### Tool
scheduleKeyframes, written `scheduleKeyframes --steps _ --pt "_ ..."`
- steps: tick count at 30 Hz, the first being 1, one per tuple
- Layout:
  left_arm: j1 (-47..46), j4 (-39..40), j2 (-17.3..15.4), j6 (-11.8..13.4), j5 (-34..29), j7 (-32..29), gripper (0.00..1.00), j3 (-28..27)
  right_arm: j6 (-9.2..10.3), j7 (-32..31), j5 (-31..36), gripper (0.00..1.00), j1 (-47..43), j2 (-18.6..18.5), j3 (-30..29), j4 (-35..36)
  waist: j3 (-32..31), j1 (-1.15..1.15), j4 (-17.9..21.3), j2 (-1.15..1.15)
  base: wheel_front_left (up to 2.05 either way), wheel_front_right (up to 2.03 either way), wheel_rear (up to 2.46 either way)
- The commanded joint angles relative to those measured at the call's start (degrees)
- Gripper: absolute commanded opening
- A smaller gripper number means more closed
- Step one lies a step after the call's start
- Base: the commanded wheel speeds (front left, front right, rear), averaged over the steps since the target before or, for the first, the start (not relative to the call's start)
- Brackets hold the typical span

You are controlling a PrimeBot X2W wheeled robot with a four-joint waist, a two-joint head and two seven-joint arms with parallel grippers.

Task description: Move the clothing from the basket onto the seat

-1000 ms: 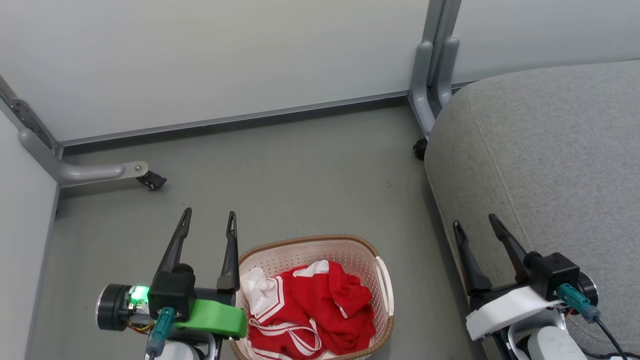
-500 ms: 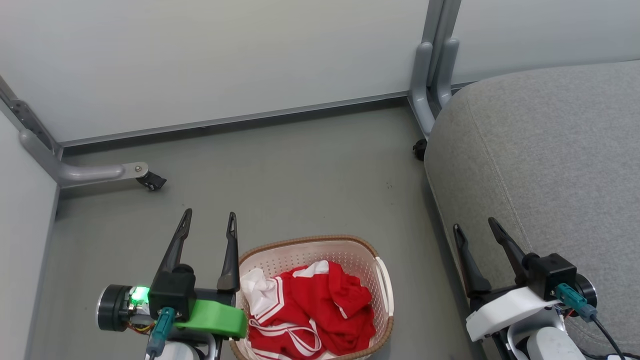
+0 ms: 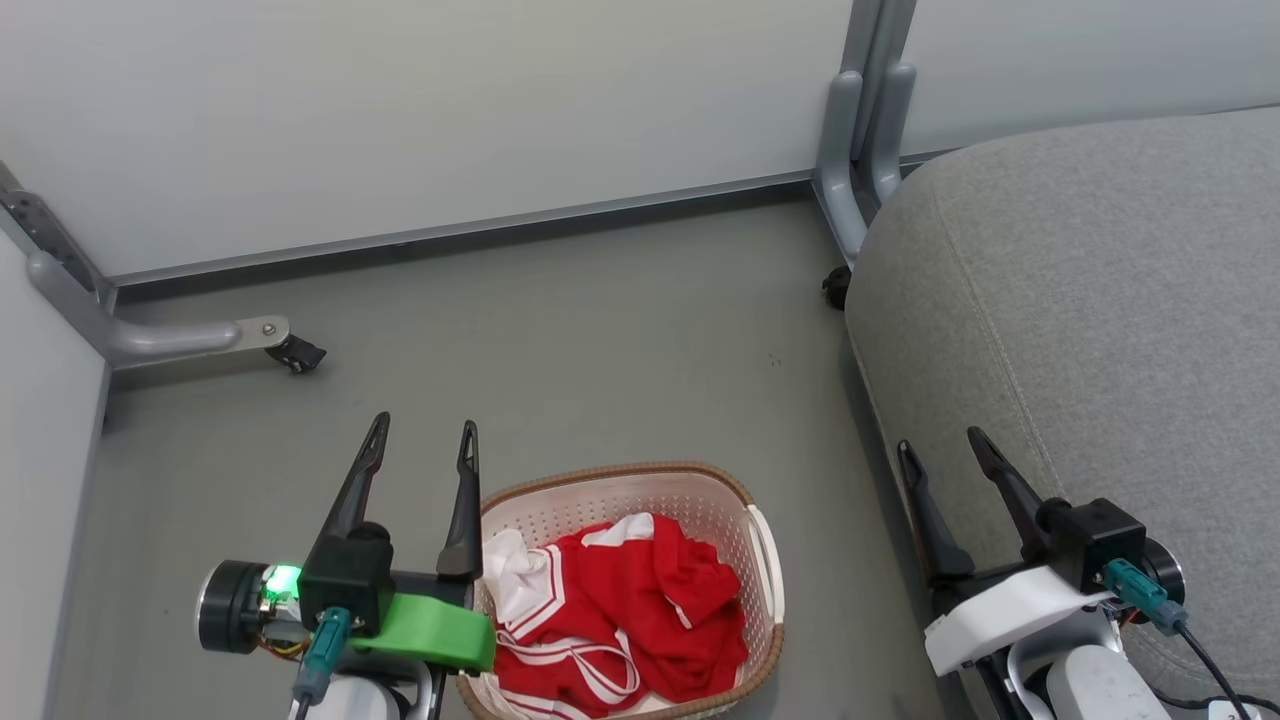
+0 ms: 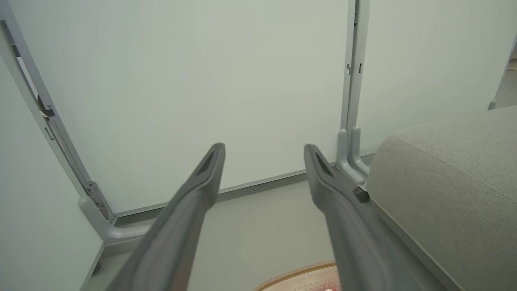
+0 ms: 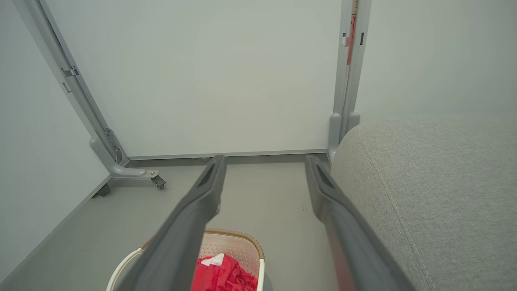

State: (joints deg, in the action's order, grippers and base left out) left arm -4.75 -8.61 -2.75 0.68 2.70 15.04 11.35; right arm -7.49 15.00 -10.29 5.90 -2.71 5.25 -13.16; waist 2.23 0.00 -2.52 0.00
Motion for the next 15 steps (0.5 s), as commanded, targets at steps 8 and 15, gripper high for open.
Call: scheduleKeyframes --steps 8,15 --pt "-3.7 -2.0 -0.6 -1.9 -0.6 0.2 1.0 0.5 0.0 0.3 -0.5 1.0 2.0 -0.3 1.1 1.5 3.3 0.0 3.1 0.0 0.0 0.0 0.0" --pt "-7.8 -4.2 -1.2 -3.8 -1.3 0.2 1.0 1.1 0.01 0.3 -1.1 1.0 4.0 -0.3 2.2 3.2 7.6 0.0 7.0 0.0 0.0 0.0 0.0"
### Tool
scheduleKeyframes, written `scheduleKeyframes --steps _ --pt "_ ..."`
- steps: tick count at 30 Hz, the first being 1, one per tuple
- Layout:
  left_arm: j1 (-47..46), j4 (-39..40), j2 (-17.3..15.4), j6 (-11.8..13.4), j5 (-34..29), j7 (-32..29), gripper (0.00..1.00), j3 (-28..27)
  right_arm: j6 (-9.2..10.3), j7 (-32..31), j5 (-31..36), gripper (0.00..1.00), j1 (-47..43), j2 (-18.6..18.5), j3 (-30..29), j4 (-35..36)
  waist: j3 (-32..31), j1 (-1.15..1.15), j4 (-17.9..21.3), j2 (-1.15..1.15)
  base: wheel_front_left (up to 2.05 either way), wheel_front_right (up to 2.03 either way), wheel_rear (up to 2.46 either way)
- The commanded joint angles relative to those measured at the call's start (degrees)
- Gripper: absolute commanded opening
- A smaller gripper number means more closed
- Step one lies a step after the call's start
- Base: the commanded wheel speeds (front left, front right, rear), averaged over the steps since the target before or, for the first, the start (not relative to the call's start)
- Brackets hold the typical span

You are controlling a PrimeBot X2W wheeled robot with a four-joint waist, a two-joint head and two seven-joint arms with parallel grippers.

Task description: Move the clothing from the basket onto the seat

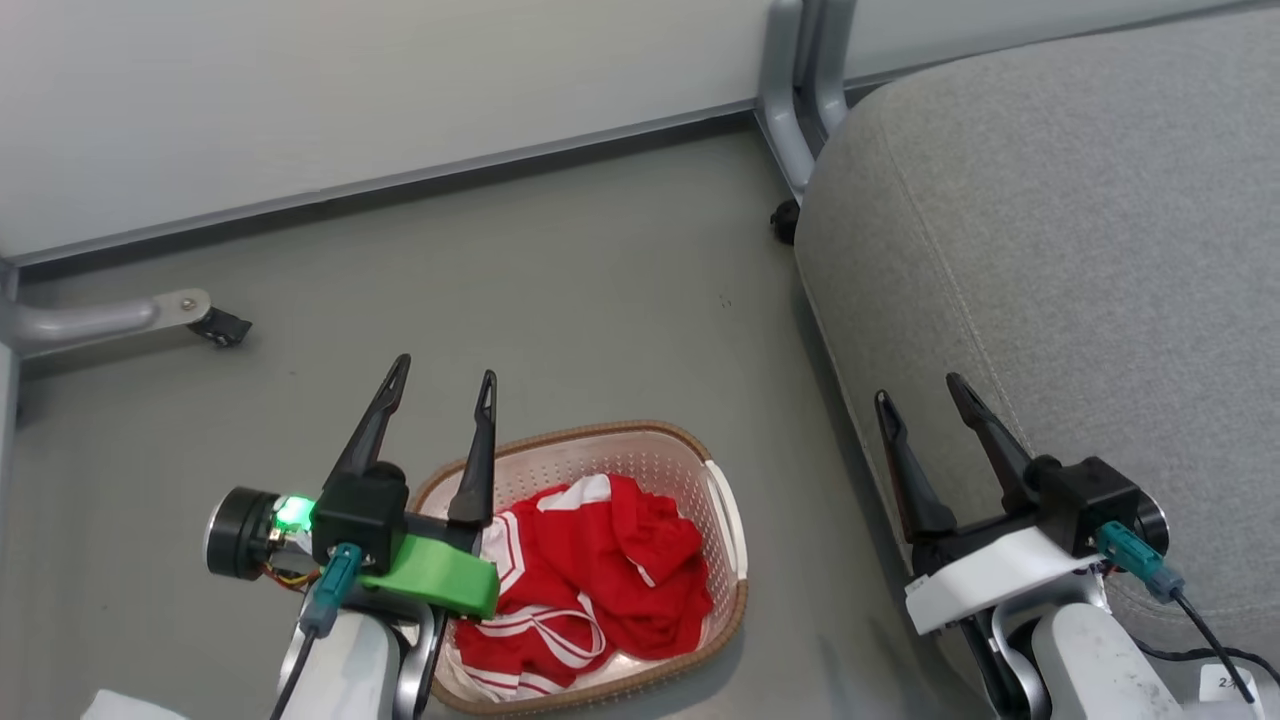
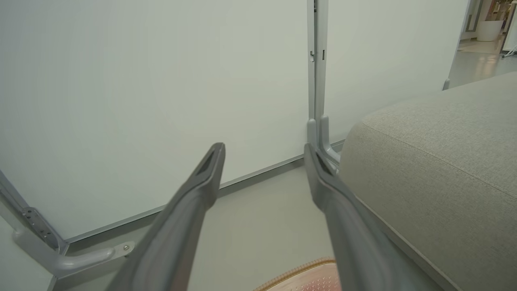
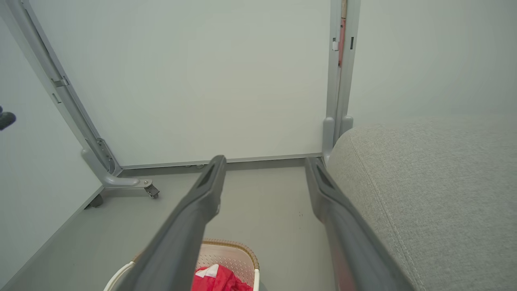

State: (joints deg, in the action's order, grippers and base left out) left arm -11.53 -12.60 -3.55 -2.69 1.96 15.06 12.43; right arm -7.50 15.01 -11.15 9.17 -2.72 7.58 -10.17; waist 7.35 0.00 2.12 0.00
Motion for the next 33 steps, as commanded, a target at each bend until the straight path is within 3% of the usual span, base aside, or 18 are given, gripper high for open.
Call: scheduleKeyframes --steps 1,21,33 --pt "-1.7 -0.6 -0.5 -0.5 -0.8 0.2 1.0 0.2 0.02 0.3 -0.3 1.0 1.0 -0.3 0.0 0.5 3.2 0.0 2.8 0.0 0.0 0.0 0.0" --pt "-15.8 -12.4 -3.8 -3.8 -2.6 0.1 1.0 5.6 0.02 0.3 -3.2 1.0 8.8 -0.2 0.5 6.6 19.6 0.0 12.3 0.0 0.0 0.0 0.0" --pt "-25.2 -24.6 -6.2 -4.7 -2.3 0.1 1.0 10.2 0.02 0.3 -3.6 1.0 11.9 -0.2 -0.2 10.2 28.6 0.0 14.3 0.0 0.0 0.0 0.0"
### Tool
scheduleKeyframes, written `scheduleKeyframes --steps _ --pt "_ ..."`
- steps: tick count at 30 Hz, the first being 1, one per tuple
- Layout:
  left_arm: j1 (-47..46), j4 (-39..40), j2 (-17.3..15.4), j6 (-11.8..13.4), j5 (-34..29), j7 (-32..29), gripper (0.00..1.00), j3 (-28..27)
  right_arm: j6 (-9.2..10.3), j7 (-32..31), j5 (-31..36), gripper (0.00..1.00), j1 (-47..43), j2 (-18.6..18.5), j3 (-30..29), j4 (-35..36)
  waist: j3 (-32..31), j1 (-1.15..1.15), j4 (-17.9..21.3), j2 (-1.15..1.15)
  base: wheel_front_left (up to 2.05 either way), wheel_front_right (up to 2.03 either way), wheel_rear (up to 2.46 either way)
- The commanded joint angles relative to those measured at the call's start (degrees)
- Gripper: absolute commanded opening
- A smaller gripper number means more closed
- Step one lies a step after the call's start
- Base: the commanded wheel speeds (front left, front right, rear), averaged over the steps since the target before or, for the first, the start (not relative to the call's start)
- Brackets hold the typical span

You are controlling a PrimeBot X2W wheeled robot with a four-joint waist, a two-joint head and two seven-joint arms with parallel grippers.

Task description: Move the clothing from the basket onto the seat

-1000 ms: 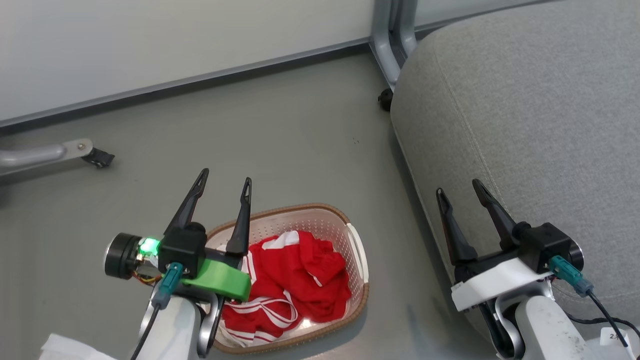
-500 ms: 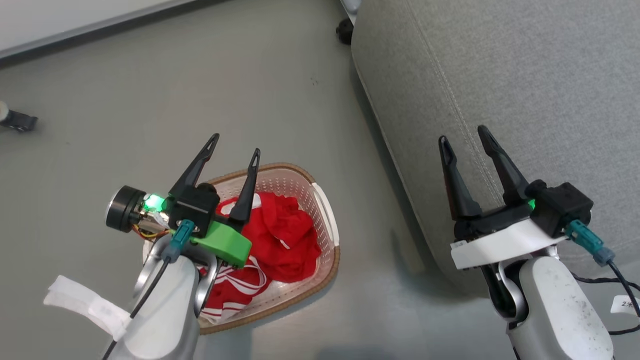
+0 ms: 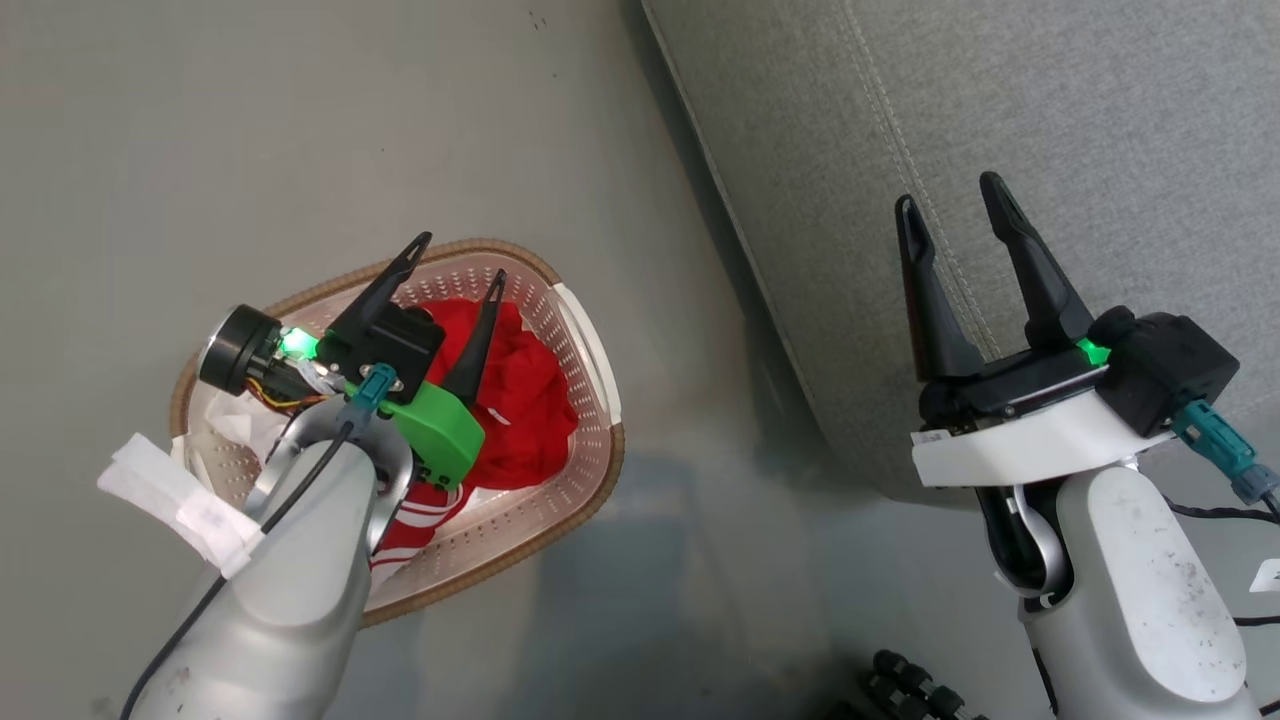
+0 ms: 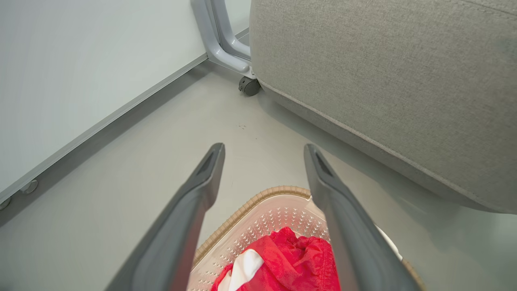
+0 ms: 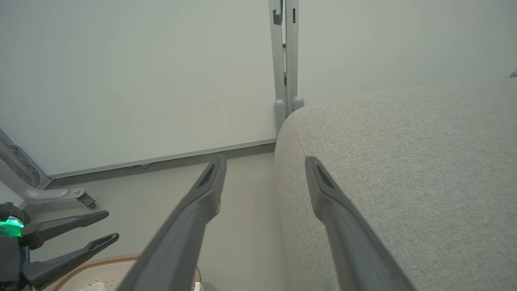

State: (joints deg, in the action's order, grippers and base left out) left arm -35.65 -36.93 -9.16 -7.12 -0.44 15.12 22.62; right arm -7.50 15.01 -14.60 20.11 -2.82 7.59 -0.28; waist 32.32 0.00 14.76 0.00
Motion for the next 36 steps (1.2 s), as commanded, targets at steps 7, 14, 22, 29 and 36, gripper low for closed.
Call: scheduleKeyframes --steps 7,14,22,29,36 --pt "-5.3 -7.8 -2.2 -0.3 0.6 0.1 1.0 2.5 0.02 0.3 -0.3 1.0 2.2 -0.1 0.0 2.6 7.7 0.0 2.0 0.0 0.0 0.0 0.0" --pt "-8.2 -13.6 -2.6 -0.4 1.8 0.1 1.0 4.1 0.02 0.3 -0.1 1.0 2.9 -0.1 0.3 4.1 10.9 0.0 1.9 0.0 0.0 0.0 0.0" --pt "-11.6 -19.3 -3.2 -0.4 2.6 0.1 1.0 5.9 0.02 0.3 0.5 1.0 3.6 -0.1 0.0 5.3 14.8 0.0 1.5 0.0 0.0 0.0 0.0" --pt "-15.3 -24.3 -3.7 -0.4 2.6 0.1 1.0 7.0 0.02 0.3 0.8 1.0 4.0 -0.1 0.1 7.1 17.8 0.0 1.3 0.0 0.0 0.0 0.0" --pt "-19.3 -29.1 -3.3 -0.4 2.7 0.1 1.0 8.2 0.02 0.3 1.3 1.0 4.0 -0.1 0.9 9.3 20.6 0.0 1.2 0.0 0.0 0.0 0.0"
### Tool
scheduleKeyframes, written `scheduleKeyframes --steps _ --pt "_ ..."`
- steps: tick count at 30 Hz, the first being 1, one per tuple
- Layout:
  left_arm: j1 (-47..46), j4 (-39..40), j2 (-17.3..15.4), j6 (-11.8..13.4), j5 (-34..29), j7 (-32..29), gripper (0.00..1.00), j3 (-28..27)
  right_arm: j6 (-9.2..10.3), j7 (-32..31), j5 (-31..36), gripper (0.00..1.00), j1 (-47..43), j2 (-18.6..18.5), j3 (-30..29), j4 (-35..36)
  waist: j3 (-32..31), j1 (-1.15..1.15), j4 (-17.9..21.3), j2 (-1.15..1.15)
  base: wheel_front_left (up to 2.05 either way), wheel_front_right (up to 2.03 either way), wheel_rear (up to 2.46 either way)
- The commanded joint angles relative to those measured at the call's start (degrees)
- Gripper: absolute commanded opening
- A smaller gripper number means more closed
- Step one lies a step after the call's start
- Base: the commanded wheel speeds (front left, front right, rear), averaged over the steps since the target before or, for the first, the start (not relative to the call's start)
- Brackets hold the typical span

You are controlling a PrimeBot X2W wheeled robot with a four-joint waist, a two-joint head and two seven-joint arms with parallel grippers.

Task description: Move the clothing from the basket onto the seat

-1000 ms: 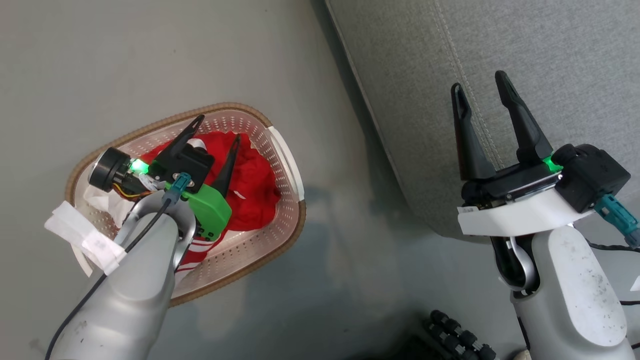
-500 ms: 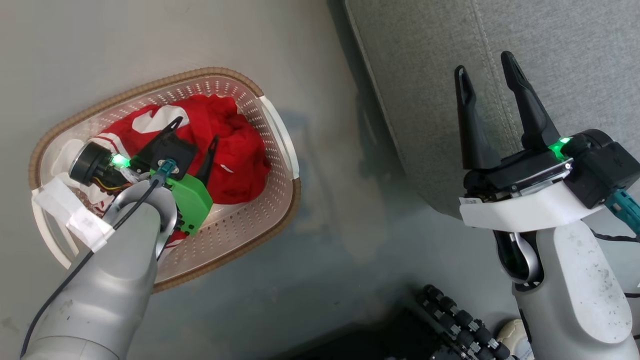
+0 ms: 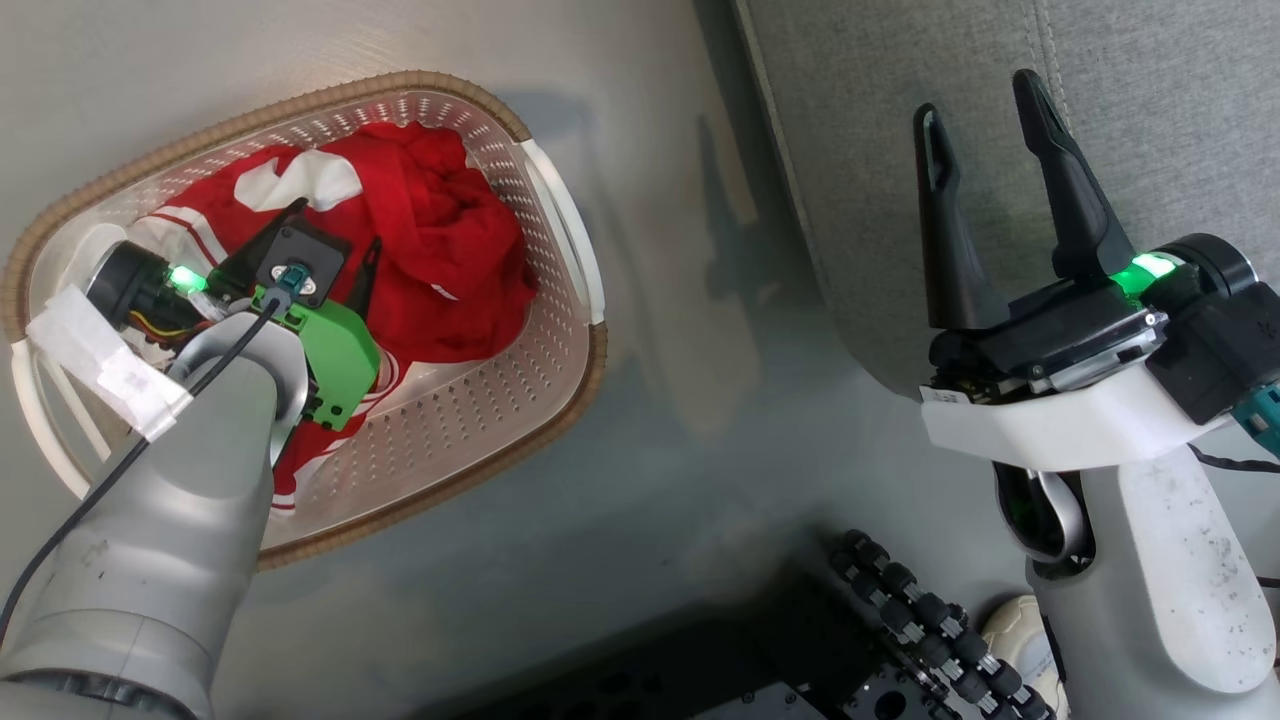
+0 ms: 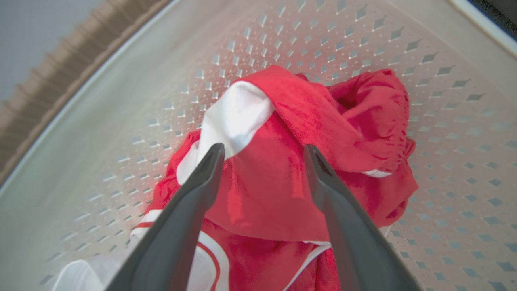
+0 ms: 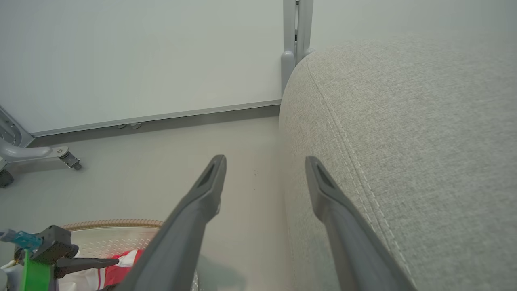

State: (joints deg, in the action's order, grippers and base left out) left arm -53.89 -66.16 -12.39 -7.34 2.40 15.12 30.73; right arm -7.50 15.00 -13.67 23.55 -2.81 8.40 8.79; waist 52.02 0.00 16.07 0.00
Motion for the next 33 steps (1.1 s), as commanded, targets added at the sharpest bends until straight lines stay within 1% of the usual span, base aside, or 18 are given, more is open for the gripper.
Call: scheduleKeyframes --steps 1,5,10,12,14,16,20,21,22,23,27,33 --pt "-1.8 -0.3 0.1 -0.2 -0.2 0.1 1.0 0.3 0.02 0.3 0.4 1.0 0.5 -0.1 0.1 0.5 1.3 0.0 -0.2 0.0 0.0 0.0 0.0" --pt "-4.1 -3.5 0.7 -0.2 0.3 -0.2 1.0 1.0 0.02 0.3 0.8 1.0 0.3 -0.1 0.3 1.4 2.8 0.0 -0.6 0.0 0.0 0.0 0.0" --pt "-6.3 -5.5 1.6 -0.2 1.3 -1.0 1.0 2.2 0.02 0.3 1.3 1.0 0.2 -0.1 0.6 2.6 4.7 0.0 -1.1 0.0 0.0 0.0 0.0" --pt "-7.2 -6.0 1.7 -0.2 1.7 -1.7 1.0 2.8 0.02 0.3 1.2 1.0 0.3 -0.1 0.7 3.0 5.4 0.0 -1.3 0.0 0.0 0.0 0.0" --pt "-7.7 -6.3 2.5 -0.2 3.3 -2.0 1.0 2.7 0.02 0.3 1.4 1.0 0.3 -0.1 0.8 3.2 6.1 0.0 -1.4 0.0 0.0 0.0 0.0" --pt "-8.3 -6.5 2.8 -0.2 3.0 -2.3 1.0 4.0 0.02 0.3 1.4 1.0 0.2 -0.1 1.0 3.4 6.6 0.0 -1.6 0.0 0.0 0.0 0.0" --pt "-9.0 -6.9 3.1 -0.2 5.0 -3.0 1.0 5.4 0.02 0.3 1.7 1.0 0.2 -0.1 1.2 3.5 7.3 0.0 -1.9 0.0 0.0 0.0 0.0" --pt "-9.0 -7.0 3.3 -0.2 5.4 -3.4 0.59 5.8 0.02 0.3 1.7 1.0 0.2 -0.1 1.2 3.5 7.3 0.0 -1.9 0.0 0.0 0.0 0.0" --pt "-9.0 -7.0 3.5 -0.2 5.6 -3.4 0.15 6.5 0.02 0.3 1.7 1.0 0.2 -0.1 1.2 3.6 7.4 0.0 -2.0 0.0 0.0 0.0 0.0" --pt "-9.2 -7.0 3.6 -0.2 6.0 -3.2 0.0 7.1 0.02 0.3 1.7 1.0 0.2 -0.1 1.2 3.6 7.4 0.0 -2.1 0.0 0.0 0.0 0.0" --pt "-9.4 -7.0 4.3 -0.2 7.3 -2.8 0.0 9.6 0.02 0.3 2.1 1.0 0.4 -0.1 1.2 3.4 7.0 0.0 -2.7 0.0 0.0 0.0 0.0" --pt "-8.7 -6.0 5.1 -0.2 10.7 -1.3 0.0 12.6 0.02 0.3 2.5 1.0 1.0 -0.2 1.2 2.7 4.9 0.0 -3.7 0.0 0.0 0.0 0.0"
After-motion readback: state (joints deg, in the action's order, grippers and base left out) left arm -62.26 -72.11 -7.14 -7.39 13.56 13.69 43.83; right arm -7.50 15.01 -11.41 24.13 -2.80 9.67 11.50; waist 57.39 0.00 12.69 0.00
